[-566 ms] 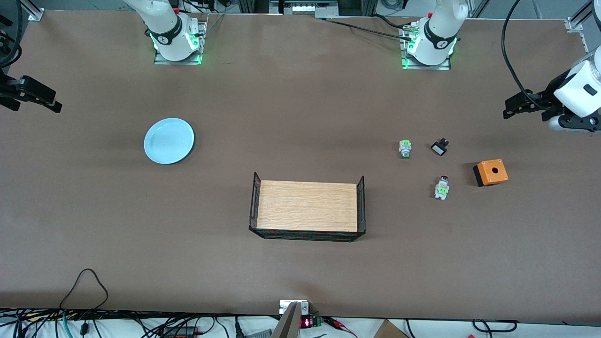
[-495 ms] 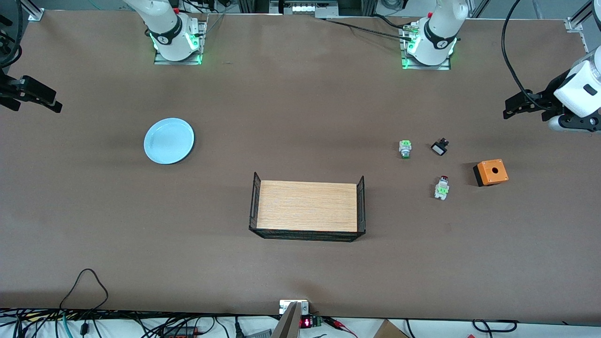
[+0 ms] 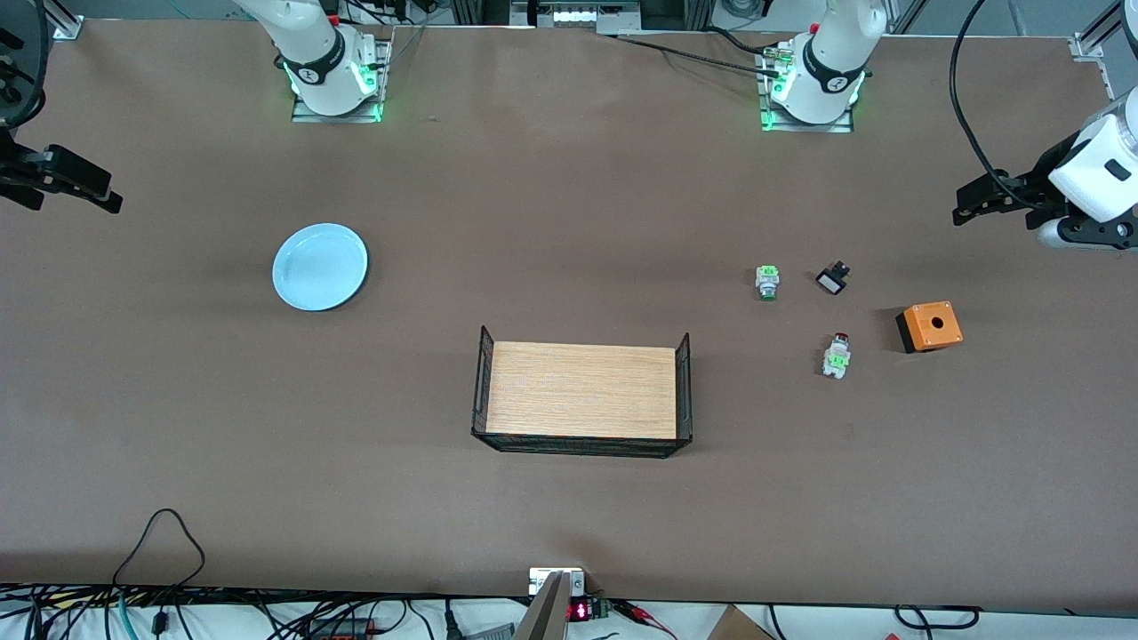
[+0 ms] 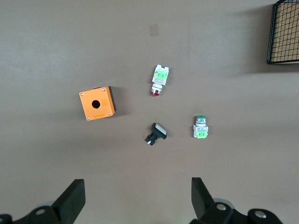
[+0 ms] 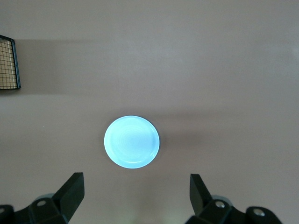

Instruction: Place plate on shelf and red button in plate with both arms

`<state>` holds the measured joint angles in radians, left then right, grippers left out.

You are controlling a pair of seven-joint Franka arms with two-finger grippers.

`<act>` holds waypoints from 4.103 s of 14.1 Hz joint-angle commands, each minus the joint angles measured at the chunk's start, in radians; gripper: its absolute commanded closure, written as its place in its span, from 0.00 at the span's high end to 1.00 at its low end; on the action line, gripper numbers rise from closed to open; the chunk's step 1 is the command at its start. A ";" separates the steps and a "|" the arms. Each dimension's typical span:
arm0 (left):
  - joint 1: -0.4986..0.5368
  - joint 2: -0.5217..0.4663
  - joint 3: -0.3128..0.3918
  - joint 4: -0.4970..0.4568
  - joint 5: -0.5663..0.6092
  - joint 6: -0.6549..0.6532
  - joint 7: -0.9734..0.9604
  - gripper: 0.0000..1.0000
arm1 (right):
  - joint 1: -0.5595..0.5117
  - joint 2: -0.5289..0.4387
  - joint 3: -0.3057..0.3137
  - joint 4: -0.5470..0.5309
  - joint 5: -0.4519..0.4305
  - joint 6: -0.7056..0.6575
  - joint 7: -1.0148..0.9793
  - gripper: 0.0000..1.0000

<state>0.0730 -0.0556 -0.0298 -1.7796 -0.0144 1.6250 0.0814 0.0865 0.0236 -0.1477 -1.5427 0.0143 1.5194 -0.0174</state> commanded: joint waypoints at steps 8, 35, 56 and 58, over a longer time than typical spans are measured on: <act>0.004 0.008 0.001 0.019 -0.013 -0.024 0.001 1.00 | 0.036 0.143 -0.001 0.003 -0.016 0.053 0.002 1.00; 0.011 0.008 0.001 0.019 -0.013 -0.024 0.003 1.00 | -0.019 0.197 0.000 -0.760 0.003 0.771 0.105 1.00; 0.013 0.008 0.001 0.019 -0.013 -0.024 0.003 1.00 | -0.024 0.305 0.028 -0.777 0.003 0.740 0.106 0.29; 0.014 0.008 0.001 0.019 -0.012 -0.024 0.003 1.00 | -0.024 0.299 0.030 -0.772 0.001 0.740 0.090 0.11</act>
<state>0.0793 -0.0556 -0.0280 -1.7796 -0.0144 1.6191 0.0814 0.0718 0.3451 -0.1311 -2.3142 0.0148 2.2828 0.0745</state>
